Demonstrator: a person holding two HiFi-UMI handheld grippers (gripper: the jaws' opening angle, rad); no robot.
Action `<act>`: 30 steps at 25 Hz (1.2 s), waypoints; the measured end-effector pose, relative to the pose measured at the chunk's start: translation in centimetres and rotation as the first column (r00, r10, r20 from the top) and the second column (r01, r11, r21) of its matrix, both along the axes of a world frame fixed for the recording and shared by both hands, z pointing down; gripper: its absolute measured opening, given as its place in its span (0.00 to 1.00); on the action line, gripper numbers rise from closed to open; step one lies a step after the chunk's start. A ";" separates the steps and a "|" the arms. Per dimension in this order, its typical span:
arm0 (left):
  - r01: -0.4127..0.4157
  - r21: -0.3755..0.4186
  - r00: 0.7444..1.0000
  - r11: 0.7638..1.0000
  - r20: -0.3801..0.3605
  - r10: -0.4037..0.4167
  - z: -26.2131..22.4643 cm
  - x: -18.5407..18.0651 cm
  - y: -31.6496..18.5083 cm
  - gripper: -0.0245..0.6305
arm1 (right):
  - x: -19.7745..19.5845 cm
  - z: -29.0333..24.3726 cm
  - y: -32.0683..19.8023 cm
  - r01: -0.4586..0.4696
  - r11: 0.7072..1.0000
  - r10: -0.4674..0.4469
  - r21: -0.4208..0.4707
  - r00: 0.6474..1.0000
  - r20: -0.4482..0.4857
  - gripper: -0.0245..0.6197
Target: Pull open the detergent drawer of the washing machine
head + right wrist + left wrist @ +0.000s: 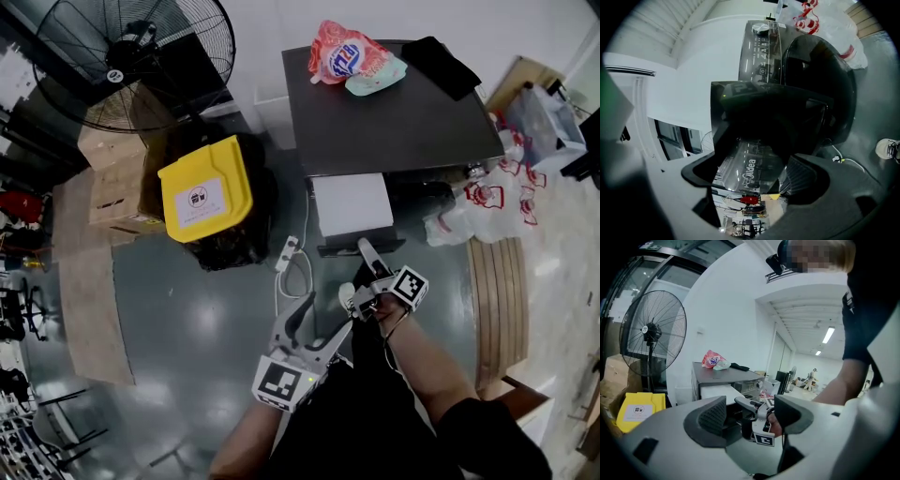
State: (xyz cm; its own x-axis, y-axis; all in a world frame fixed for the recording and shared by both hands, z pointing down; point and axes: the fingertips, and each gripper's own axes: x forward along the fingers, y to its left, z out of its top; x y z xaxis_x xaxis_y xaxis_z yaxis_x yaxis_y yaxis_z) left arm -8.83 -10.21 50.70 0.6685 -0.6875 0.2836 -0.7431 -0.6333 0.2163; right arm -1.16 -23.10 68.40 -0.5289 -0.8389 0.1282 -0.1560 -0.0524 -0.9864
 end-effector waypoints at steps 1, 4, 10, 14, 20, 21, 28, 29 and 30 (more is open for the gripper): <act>-0.003 0.001 1.000 1.000 0.002 0.003 0.0 -0.1 0.4 0.48 | 0.0 0.1 0.4 -0.002 1.000 0.002 -0.001 1.000 0.002 0.76; -0.006 0.002 1.000 1.000 0.005 0.006 0.1 -0.4 1.4 0.48 | 0.0 0.4 1.3 -0.014 1.000 0.014 -0.012 1.000 0.004 0.76; -0.007 0.011 1.000 1.000 0.013 0.007 -0.2 -1.3 3.8 0.48 | 0.0 0.3 2.5 -0.030 0.999 0.029 -0.016 0.998 -0.052 0.73; -0.014 0.027 1.000 1.000 0.004 0.014 -0.9 -1.6 5.2 0.48 | -0.1 -0.8 5.2 0.007 1.000 -0.007 0.000 0.994 -0.105 0.64; -0.016 0.071 1.000 0.997 -0.021 0.017 -2.1 -1.8 7.0 0.48 | 0.8 -6.6 8.5 0.151 0.973 -0.070 0.175 0.914 -0.400 0.12; -0.017 0.072 1.000 0.997 -0.025 0.018 -2.5 -1.5 7.2 0.48 | 1.1 -8.0 8.9 0.179 0.962 -0.068 0.207 0.889 -0.452 0.04; -0.014 0.123 0.999 0.992 -0.049 0.020 -5.3 0.8 8.8 0.38 | 1.8 -18.5 12.9 0.432 0.813 0.013 0.391 0.658 -0.753 0.04; -0.016 0.132 0.999 0.991 -0.047 0.022 -5.4 1.3 9.1 0.35 | 1.9 -19.7 13.6 0.464 0.788 0.031 0.406 0.628 -0.777 0.04; -0.014 0.140 0.999 0.990 -0.046 0.021 -5.5 1.7 9.4 0.32 | 2.0 -20.9 14.3 0.492 0.763 0.048 0.418 0.602 -0.797 0.04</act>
